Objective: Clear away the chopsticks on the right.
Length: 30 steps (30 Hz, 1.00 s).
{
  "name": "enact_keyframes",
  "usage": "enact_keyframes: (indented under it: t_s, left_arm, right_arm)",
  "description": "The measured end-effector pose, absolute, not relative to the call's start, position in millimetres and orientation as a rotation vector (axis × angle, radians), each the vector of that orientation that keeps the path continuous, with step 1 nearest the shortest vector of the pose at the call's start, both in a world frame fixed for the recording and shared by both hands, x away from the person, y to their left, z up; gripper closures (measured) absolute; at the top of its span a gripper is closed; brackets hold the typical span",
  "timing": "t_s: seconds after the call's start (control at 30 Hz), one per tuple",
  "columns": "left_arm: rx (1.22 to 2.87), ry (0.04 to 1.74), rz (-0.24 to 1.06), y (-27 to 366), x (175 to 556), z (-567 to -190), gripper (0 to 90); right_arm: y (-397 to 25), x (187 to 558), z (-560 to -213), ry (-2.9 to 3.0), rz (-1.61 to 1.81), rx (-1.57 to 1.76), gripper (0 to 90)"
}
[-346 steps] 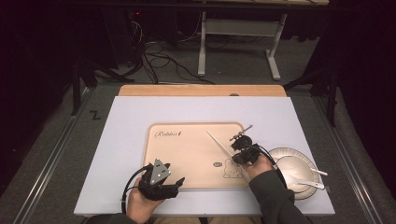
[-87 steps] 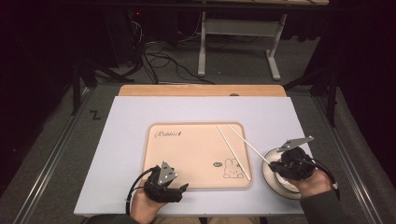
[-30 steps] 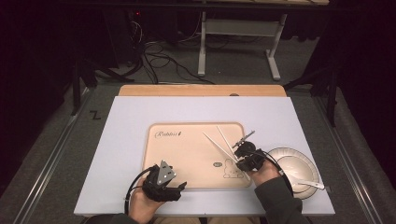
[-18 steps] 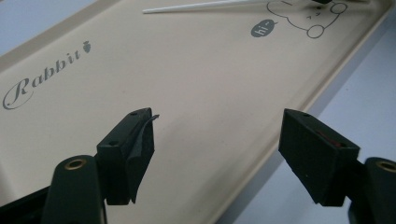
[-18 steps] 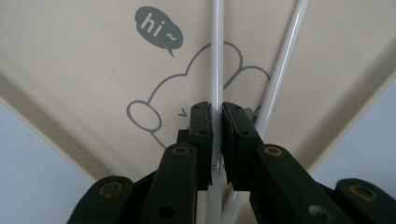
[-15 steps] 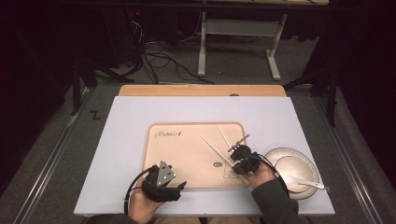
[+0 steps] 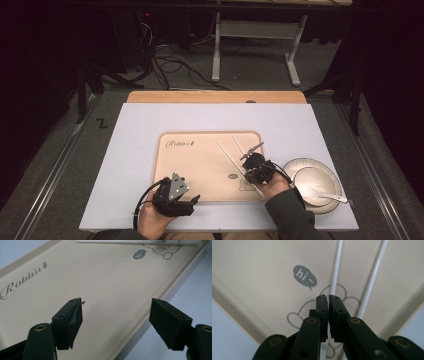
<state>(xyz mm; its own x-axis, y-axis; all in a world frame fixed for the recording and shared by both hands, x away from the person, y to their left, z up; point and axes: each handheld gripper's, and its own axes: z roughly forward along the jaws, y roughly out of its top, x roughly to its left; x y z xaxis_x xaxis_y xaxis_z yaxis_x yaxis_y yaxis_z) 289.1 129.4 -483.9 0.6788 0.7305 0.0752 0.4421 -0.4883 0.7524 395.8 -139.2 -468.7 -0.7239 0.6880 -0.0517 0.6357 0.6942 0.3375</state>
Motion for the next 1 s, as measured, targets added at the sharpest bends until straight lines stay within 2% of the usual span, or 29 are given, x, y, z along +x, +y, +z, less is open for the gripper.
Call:
enact_keyframes:
  t_s: [0.37, 1.0]
  left_arm:
    - [2.163, 0.893, 0.503, 129.4, 288.3, -483.6, 27.3]
    - [2.168, 0.897, 0.494, 129.7, 289.6, -484.9, 27.3]
  right_arm:
    - [-113.4, 406.2, -480.9, 2.686, 0.412, 1.051, 88.0]
    - [-126.2, 414.1, -480.4, 2.628, 0.349, 1.118, 87.6]
